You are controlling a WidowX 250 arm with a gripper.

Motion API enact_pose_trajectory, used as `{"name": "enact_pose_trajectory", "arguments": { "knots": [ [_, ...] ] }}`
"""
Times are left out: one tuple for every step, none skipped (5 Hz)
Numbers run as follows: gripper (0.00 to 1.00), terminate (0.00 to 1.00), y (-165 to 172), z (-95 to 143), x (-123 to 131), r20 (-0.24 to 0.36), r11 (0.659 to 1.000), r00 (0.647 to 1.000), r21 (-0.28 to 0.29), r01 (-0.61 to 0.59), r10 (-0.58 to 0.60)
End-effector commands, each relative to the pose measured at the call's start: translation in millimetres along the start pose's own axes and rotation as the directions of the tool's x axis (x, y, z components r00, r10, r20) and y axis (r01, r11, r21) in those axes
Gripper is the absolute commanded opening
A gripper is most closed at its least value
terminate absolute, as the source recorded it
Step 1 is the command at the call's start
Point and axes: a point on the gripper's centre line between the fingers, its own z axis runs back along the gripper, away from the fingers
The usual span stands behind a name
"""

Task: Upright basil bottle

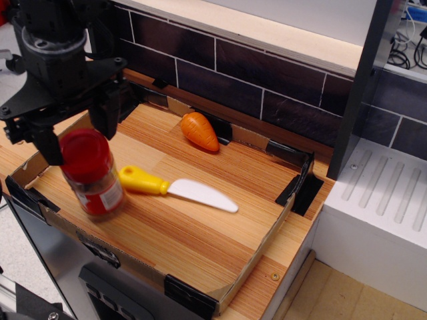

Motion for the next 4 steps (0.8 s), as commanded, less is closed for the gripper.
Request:
{"name": "enact_pose_trajectory", "arguments": {
  "knots": [
    [1.00,0.00,1.5,-5.9,-33.5,0.038,0.996,0.995,0.013,0.087,-0.088],
    [1.00,0.00,1.9,1.4,-30.5,0.013,0.995,0.996,0.039,0.088,-0.089],
    [1.00,0.00,-4.2,20.9,-30.7,0.020,0.992,0.991,0.009,0.130,-0.130],
    [1.00,0.00,-19.6,45.2,-22.5,-0.008,0.993,0.993,-0.009,0.117,-0.117]
  ]
}}
